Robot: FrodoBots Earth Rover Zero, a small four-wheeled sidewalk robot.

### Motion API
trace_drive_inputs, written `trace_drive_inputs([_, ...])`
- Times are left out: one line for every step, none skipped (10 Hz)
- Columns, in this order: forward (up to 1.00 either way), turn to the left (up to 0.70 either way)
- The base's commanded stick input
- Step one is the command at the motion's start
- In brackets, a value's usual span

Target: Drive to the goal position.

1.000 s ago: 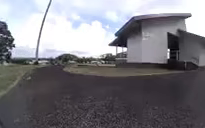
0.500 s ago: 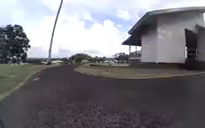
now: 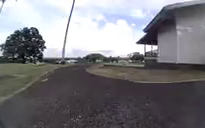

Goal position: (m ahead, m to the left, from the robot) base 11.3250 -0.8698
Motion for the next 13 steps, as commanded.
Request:
trace_drive_inputs([0.85,0.34])
trace_drive_inputs([0.85,0.34])
trace_drive_inputs([0.85,0.34])
trace_drive_inputs([0.85,0.34])
trace_drive_inputs([0.85,0.09])
trace_drive_inputs([0.85,0.00])
trace_drive_inputs([0.85,0.00])
trace_drive_inputs([0.85,0.00])
trace_drive_inputs([0.85,0.00])
trace_drive_inputs([0.85,0.00])
trace_drive_inputs([0.85,0.00])
trace_drive_inputs([0.85,0.00])
trace_drive_inputs([0.85,0.00])
